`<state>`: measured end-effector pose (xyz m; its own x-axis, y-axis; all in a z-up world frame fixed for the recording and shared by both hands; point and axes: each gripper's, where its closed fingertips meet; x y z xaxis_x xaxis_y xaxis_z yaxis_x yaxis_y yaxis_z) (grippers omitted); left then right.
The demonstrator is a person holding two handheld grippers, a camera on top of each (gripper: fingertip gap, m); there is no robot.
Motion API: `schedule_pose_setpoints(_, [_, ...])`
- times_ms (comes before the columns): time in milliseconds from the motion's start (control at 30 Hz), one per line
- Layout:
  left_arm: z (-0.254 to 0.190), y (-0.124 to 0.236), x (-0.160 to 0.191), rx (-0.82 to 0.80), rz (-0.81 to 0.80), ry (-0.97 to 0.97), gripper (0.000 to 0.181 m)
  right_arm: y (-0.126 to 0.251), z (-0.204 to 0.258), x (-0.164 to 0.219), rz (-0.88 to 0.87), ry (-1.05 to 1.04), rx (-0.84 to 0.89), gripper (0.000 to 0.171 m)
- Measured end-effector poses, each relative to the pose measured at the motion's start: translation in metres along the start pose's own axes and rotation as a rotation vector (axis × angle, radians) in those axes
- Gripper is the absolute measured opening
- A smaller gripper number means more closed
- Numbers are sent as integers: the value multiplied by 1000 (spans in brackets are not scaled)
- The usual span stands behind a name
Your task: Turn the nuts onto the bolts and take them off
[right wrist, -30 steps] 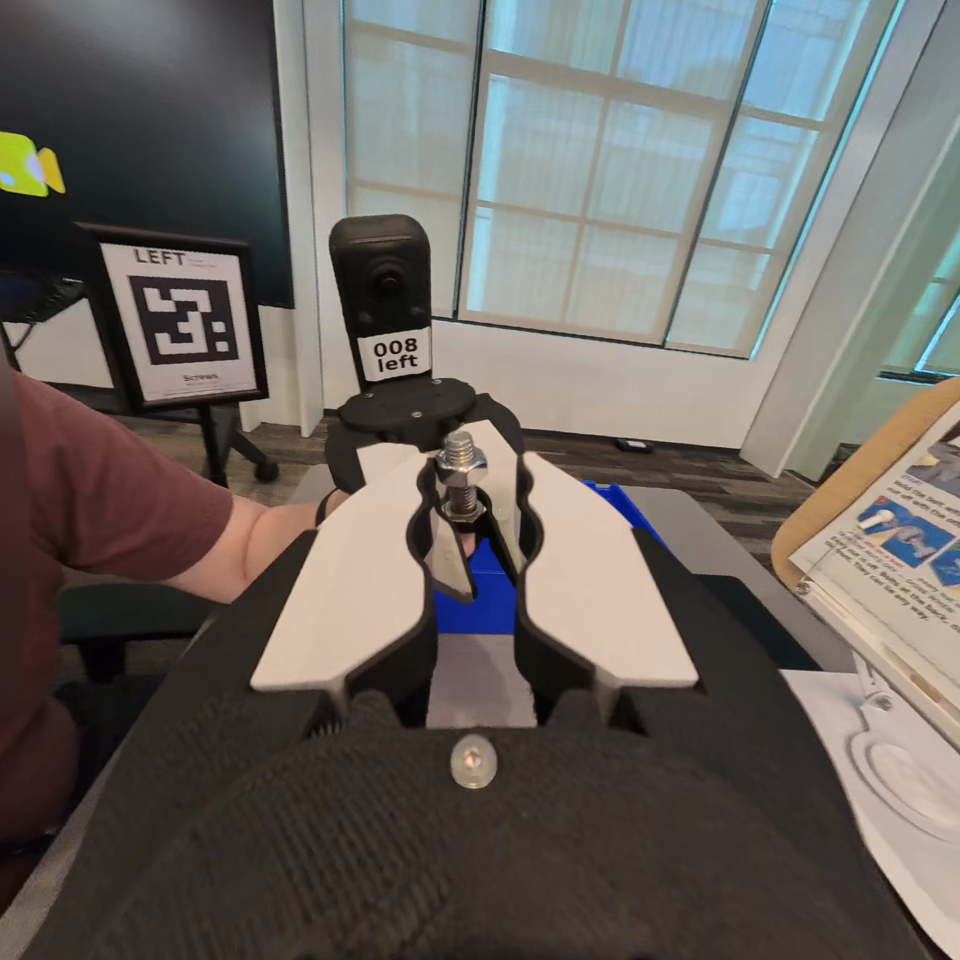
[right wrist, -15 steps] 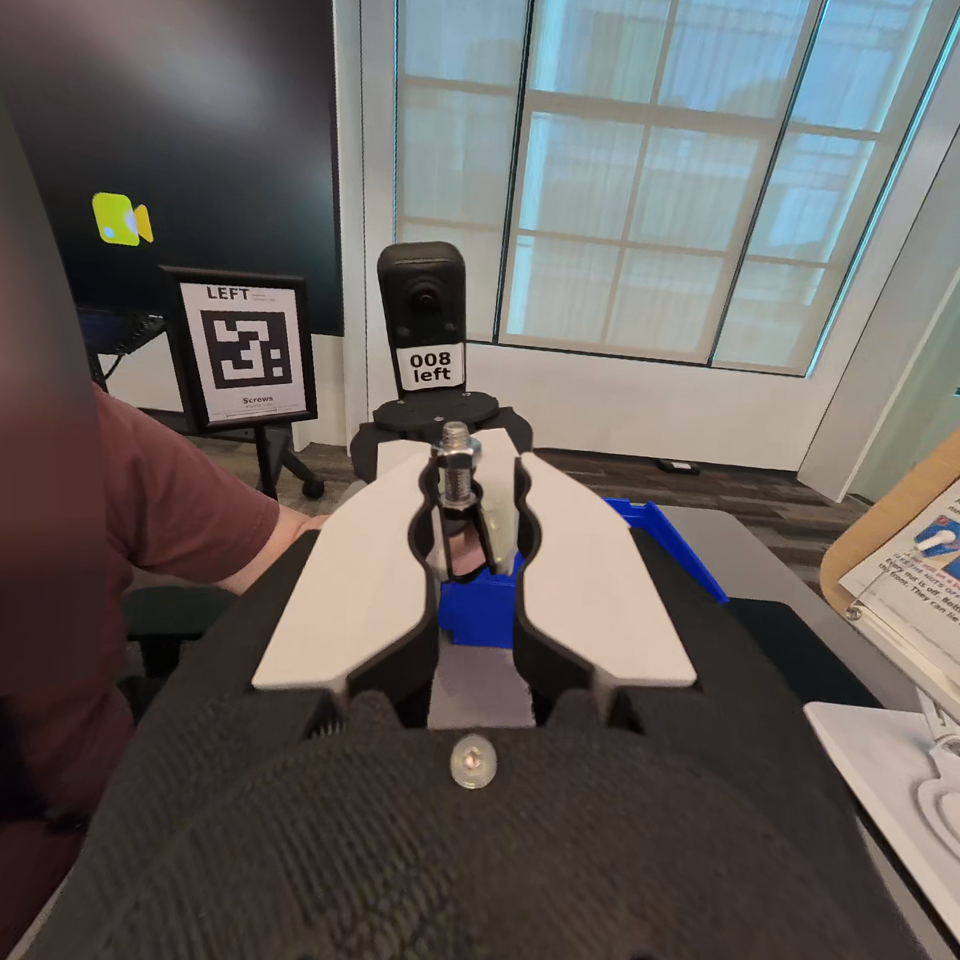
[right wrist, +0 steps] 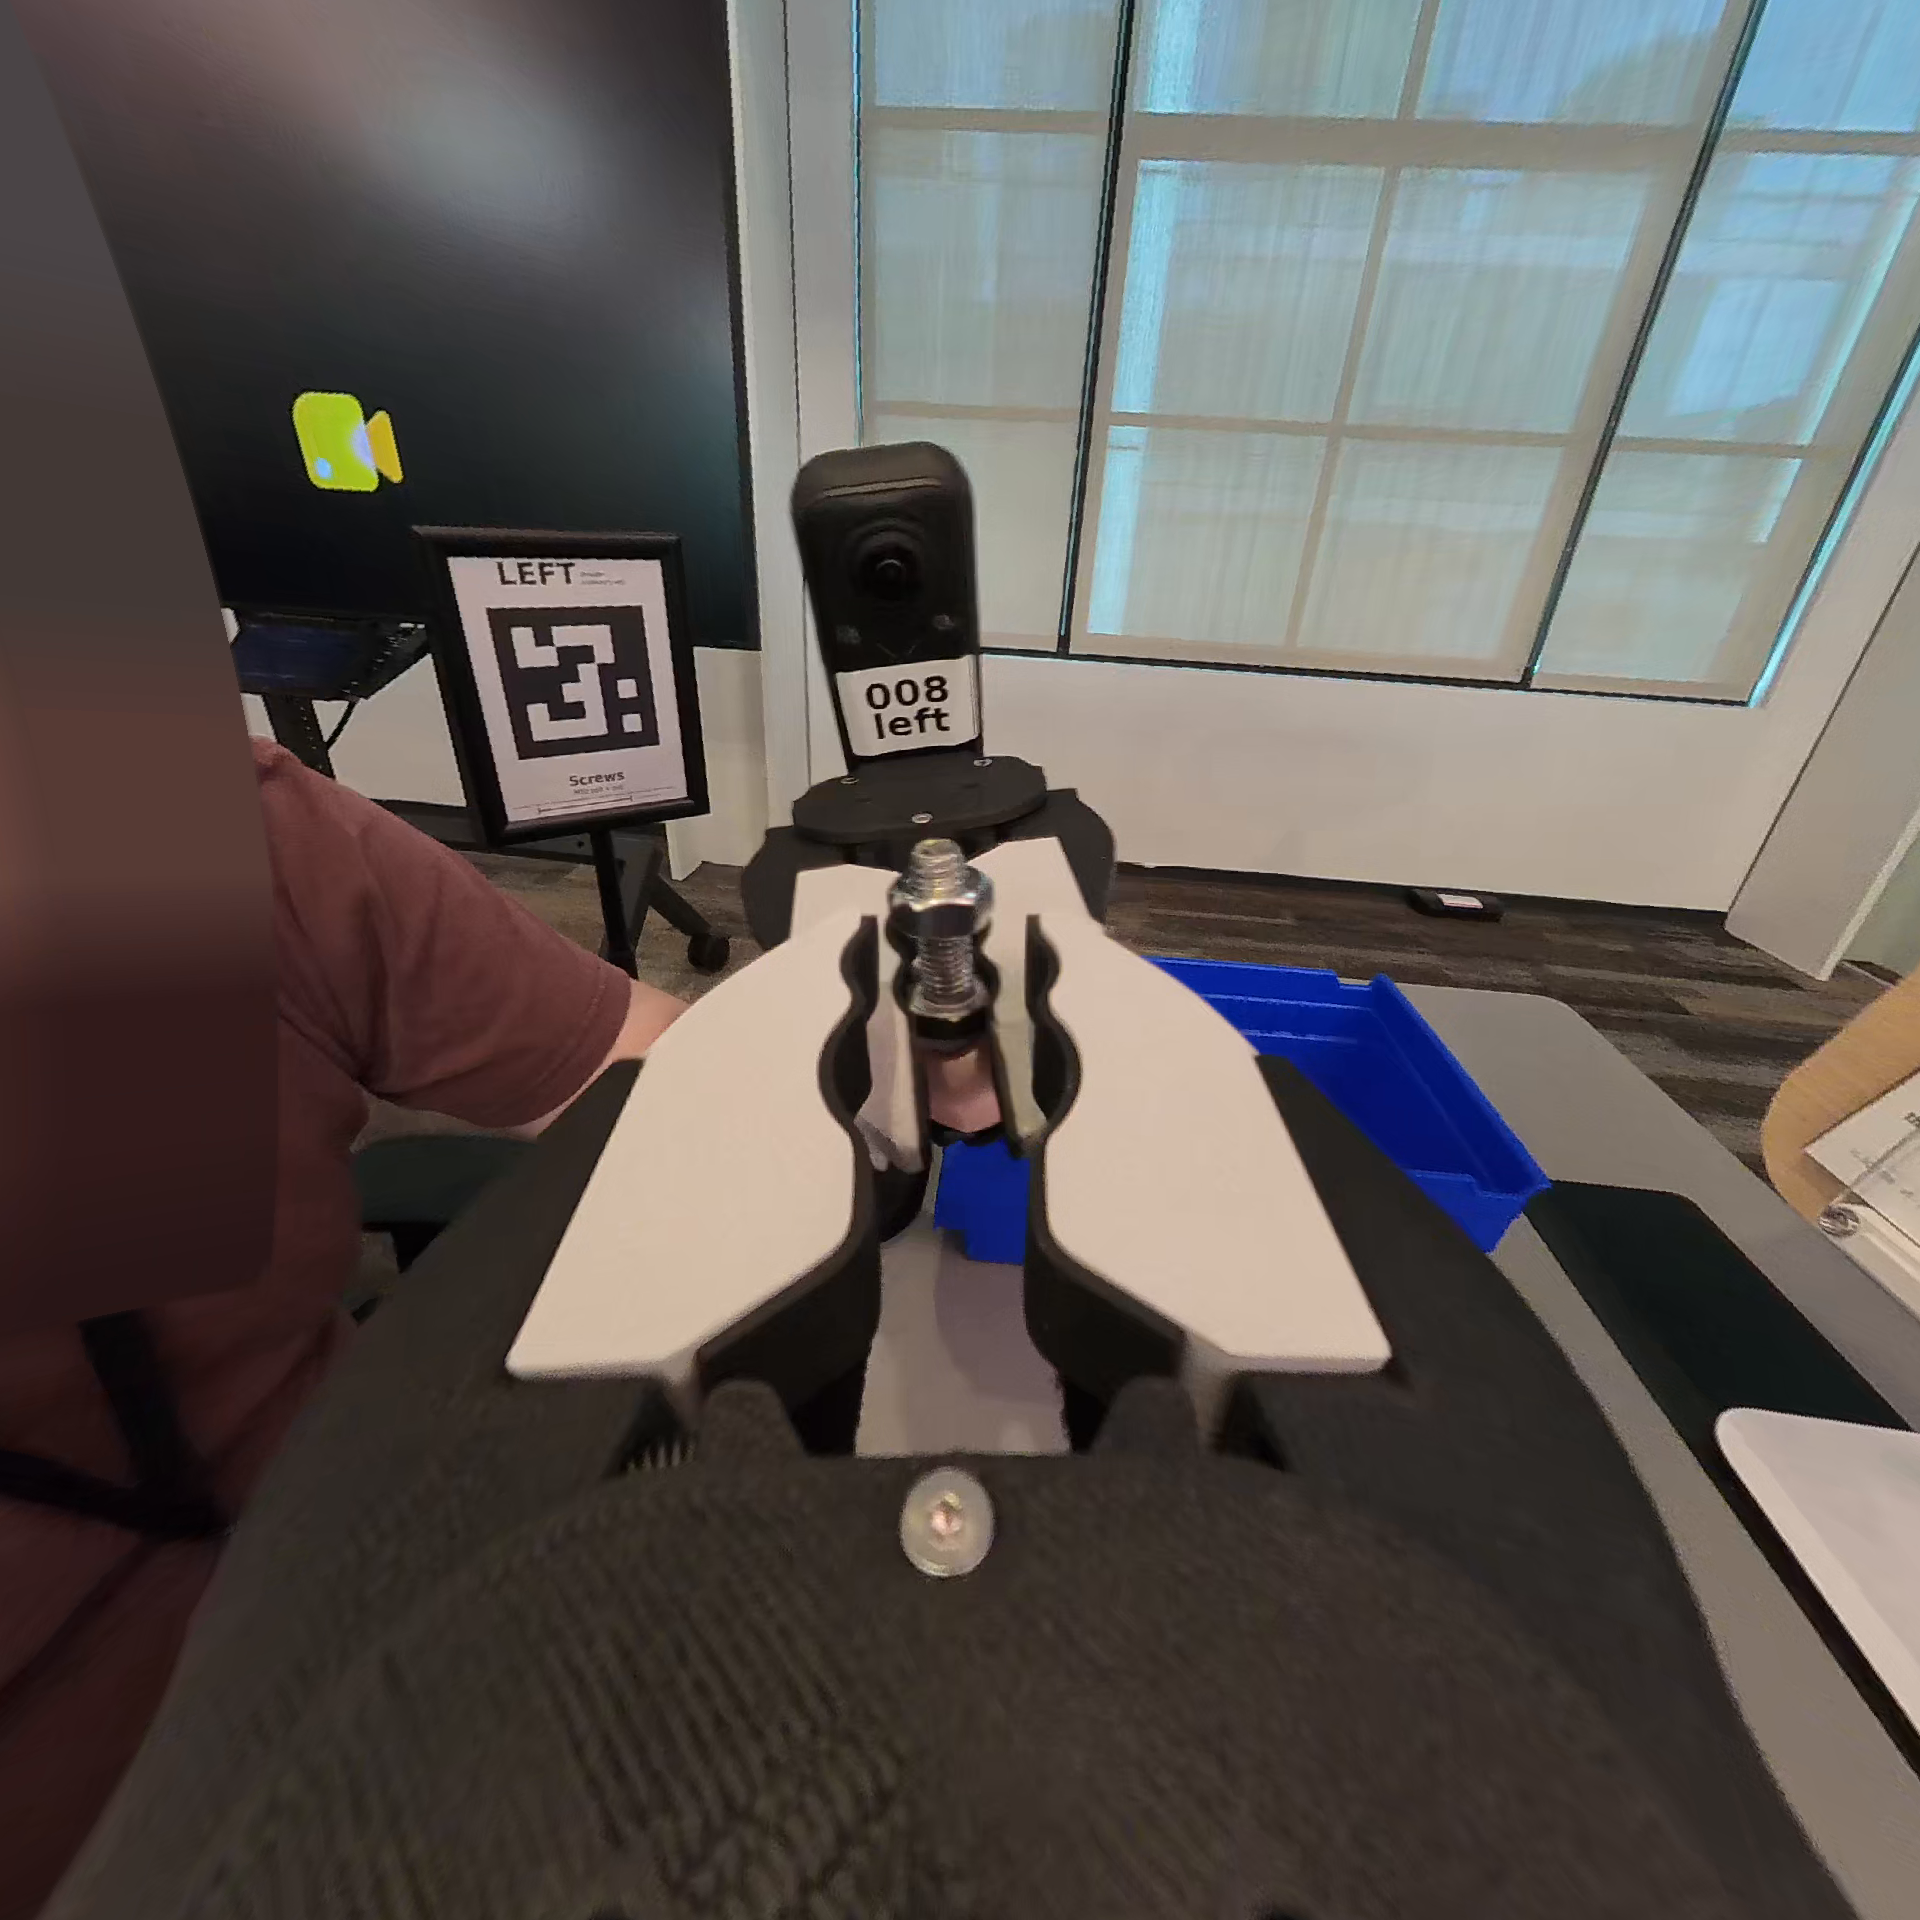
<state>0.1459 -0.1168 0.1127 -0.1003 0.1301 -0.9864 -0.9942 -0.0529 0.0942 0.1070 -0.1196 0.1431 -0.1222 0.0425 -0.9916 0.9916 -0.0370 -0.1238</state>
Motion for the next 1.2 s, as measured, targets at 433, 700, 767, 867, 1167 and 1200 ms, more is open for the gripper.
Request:
schedule_pose_setpoints(433, [-2, 2, -3, 15, -11, 4, 13, 8, -3, -9, -42, -25, -5, 25])
schedule_pose_setpoints(700, [-5, 0, -3, 32, -12, 8, 13, 11, -11, -7, -34, -24, 36, 21])
schedule_pose_setpoints(767, [-5, 0, -3, 29, -6, 6, 13, 13, -5, -13, -58, -33, -5, 21])
schedule_pose_setpoints(867, [-6, -1, -1, 36, 0, 11, 12, 5, 9, -12, -39, 4, -31, 24])
schedule_pose_setpoints(1167, [-7, 2, -6, 46, -27, 26, 13, 7, 0, -9, -28, -33, -6, 22])
schedule_pose_setpoints(1200, [-7, 2, -6, 47, -24, 26, 13, 5, 4, -10, -30, -21, -16, 23])
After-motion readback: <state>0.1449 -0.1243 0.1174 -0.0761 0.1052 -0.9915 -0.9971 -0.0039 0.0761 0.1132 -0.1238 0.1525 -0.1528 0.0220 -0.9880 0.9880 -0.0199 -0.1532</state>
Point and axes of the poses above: each gripper's, where its closed fingertips meet, y back along the fingers, x out of its underside, z = x × y across the jaws, and after that the axes turned 7 degrees about x, right-handed
